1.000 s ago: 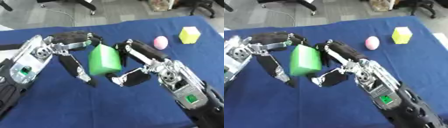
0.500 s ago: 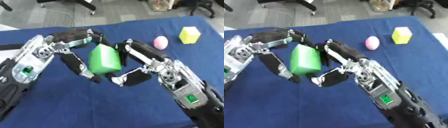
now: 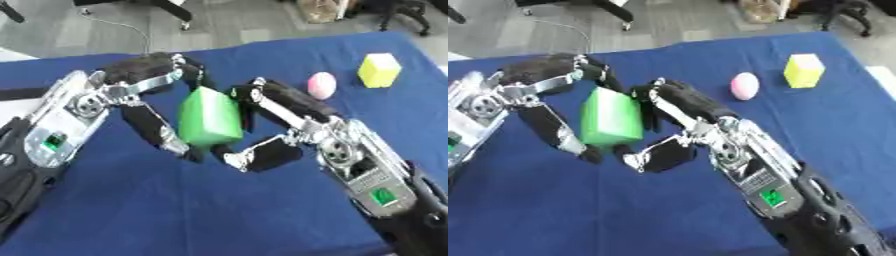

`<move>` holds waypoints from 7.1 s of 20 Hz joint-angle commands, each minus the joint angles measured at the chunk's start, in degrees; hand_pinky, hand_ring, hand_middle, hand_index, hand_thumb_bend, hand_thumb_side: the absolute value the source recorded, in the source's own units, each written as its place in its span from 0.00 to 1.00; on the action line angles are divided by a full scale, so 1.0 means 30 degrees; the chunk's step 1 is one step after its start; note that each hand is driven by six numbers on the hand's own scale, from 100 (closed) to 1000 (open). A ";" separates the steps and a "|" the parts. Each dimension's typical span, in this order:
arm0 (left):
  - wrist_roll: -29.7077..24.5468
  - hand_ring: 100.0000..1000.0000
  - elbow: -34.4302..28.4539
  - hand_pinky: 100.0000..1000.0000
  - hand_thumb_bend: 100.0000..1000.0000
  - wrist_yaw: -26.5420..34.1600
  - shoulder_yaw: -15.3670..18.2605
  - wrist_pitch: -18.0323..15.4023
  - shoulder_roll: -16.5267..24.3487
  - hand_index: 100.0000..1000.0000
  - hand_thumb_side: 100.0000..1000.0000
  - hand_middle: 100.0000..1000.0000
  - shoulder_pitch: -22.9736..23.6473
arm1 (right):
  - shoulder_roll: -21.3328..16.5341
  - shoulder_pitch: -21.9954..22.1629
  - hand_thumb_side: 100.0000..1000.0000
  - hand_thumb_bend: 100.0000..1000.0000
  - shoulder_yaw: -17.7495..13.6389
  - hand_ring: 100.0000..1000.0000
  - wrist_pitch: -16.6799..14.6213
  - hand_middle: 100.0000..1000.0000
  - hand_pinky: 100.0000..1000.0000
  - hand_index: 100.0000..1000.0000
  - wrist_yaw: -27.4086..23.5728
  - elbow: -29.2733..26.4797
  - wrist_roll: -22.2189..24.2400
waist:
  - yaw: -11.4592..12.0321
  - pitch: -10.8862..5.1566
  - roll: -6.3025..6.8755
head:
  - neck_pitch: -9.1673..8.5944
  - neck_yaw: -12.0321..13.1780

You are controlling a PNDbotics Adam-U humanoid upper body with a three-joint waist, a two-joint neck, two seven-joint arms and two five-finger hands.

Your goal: Pick up the objects with one hand, pass them to the other hand, and then place them into the box on the other side of the table.

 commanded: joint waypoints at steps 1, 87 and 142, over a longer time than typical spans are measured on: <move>0.0217 0.49 -0.0295 0.64 0.69 0.0104 0.0121 0.0041 0.0075 0.63 0.55 0.52 -0.0364 | -0.0149 -0.0226 0.25 0.20 0.0066 0.35 -0.0070 0.30 0.56 0.53 0.0011 -0.0226 0.0089 | -0.0015 -0.0131 0.0154 | -0.0046 -0.0020; 0.0202 0.34 -0.1718 0.51 0.13 0.2746 0.1444 -0.1543 0.1199 0.36 0.29 0.37 -0.0156 | 0.0179 0.0533 0.59 0.53 -0.1212 0.65 -0.3777 0.71 0.74 0.98 0.4982 -0.0226 0.2679 | -0.0084 -0.0285 0.0119 | -0.0046 0.0271; 0.9592 0.36 0.2103 0.53 0.14 -0.2672 1.2455 0.0949 0.6459 0.38 0.23 0.38 0.8891 | 0.0031 0.1700 0.55 0.46 -0.2704 0.58 -0.4448 0.62 0.75 0.90 0.7515 -0.0226 -0.1409 | 0.0501 -0.0477 0.0229 | -0.0046 0.3158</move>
